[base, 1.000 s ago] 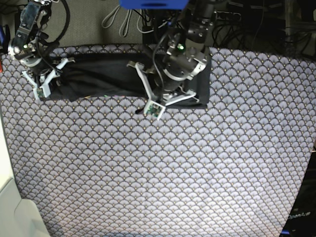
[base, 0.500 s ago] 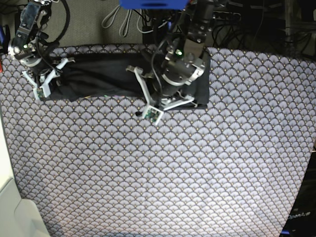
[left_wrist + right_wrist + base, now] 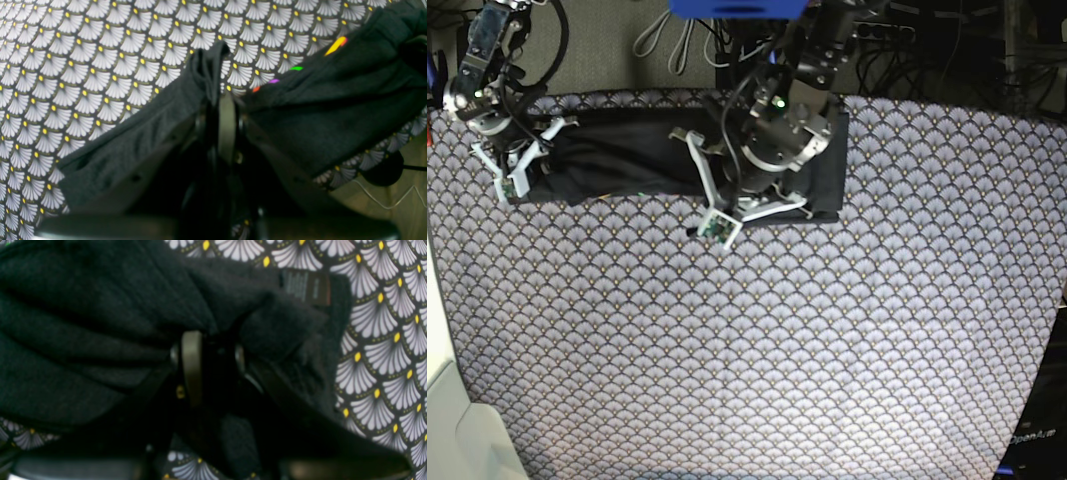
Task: Fold the T-shirt properly
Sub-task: 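Lay the folded end flat and pull the left gripper back along the strip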
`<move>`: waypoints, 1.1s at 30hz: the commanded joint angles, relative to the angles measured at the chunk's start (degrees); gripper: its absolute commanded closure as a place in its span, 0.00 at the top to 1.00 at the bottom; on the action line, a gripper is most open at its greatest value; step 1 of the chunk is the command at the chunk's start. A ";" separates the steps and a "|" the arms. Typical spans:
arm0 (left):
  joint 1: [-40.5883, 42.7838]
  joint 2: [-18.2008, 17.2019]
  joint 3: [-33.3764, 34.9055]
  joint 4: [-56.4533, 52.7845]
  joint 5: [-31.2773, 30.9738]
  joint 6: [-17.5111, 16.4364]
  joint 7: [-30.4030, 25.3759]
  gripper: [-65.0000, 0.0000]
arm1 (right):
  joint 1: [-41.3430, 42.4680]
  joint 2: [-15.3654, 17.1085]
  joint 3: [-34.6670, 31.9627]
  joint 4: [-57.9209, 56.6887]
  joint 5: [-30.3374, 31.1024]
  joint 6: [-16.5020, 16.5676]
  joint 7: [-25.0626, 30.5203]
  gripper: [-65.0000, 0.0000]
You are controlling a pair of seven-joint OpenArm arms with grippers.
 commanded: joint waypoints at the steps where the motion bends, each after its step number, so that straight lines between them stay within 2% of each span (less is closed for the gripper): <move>1: -0.18 0.68 0.37 0.87 -0.32 -0.03 -0.87 0.01 | -0.07 0.62 0.17 0.52 -0.35 -0.07 -0.31 0.16; 6: -0.09 0.68 0.37 0.87 -0.32 -0.38 -0.60 0.01 | -0.07 0.62 0.17 0.52 -0.35 -0.07 -0.31 0.16; 8: 0.00 0.68 0.45 0.87 -0.41 -0.47 0.27 0.04 | -0.07 0.62 0.17 0.52 -0.35 -0.07 -0.31 0.16; 13: 0.00 0.68 2.74 1.31 -0.41 -0.55 3.09 0.32 | -0.07 0.62 0.17 0.52 -0.35 -0.07 -0.40 0.16; 15: 0.00 0.68 3.79 1.57 -0.41 -0.73 3.18 0.36 | -0.07 0.62 0.08 0.52 -0.35 -0.07 -0.40 0.16; 24: 0.00 0.68 3.88 4.74 0.20 -0.11 2.65 0.35 | -0.07 0.62 0.08 0.52 -0.35 -0.07 -0.40 0.16; 26: 0.00 0.68 0.19 5.09 0.20 -0.03 2.82 0.28 | -0.07 0.62 0.08 0.52 -0.35 -0.07 -0.40 0.16; 30: 0.00 0.68 -10.54 4.12 -0.32 -0.29 3.26 0.00 | 0.19 1.06 0.43 0.61 -0.35 -0.07 -0.40 0.17; 33: 0.88 -2.73 -15.72 3.24 -0.32 -0.55 3.18 0.02 | 0.19 2.29 0.43 0.70 -0.35 -0.07 -0.40 0.17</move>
